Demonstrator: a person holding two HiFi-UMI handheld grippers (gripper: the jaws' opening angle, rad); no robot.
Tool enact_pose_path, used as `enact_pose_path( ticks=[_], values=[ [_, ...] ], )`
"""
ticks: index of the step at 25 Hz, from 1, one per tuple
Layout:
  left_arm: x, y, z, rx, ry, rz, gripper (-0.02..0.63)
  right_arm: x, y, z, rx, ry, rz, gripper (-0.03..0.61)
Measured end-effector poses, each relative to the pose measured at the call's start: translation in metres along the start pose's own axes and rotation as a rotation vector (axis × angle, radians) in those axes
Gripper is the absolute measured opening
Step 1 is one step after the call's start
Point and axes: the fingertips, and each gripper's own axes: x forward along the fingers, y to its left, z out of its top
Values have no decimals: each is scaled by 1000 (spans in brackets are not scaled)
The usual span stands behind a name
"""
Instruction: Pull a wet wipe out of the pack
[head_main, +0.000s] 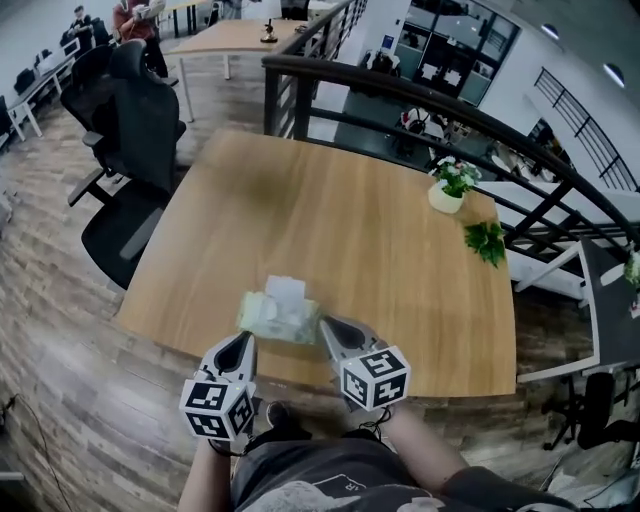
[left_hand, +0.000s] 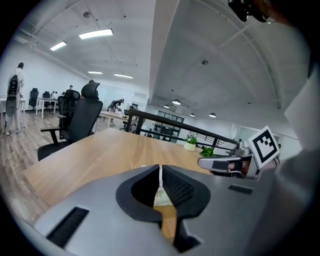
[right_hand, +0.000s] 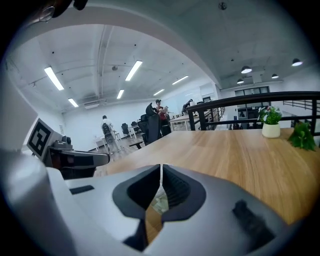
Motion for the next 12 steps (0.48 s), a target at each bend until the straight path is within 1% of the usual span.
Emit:
enact_pose_path(
  ticks=[6,9,12],
  values=[
    [34,-14,-13,75,92,-148,26,3,-16,-6,40,-5,-93,28],
    [45,-19,-16,118,116,-183,26,3,-21,-7,51,-7,-129,26],
    [53,-19,-18,183,128,-189,29,3,-25,-8,67,-12,-161,26]
  ],
)
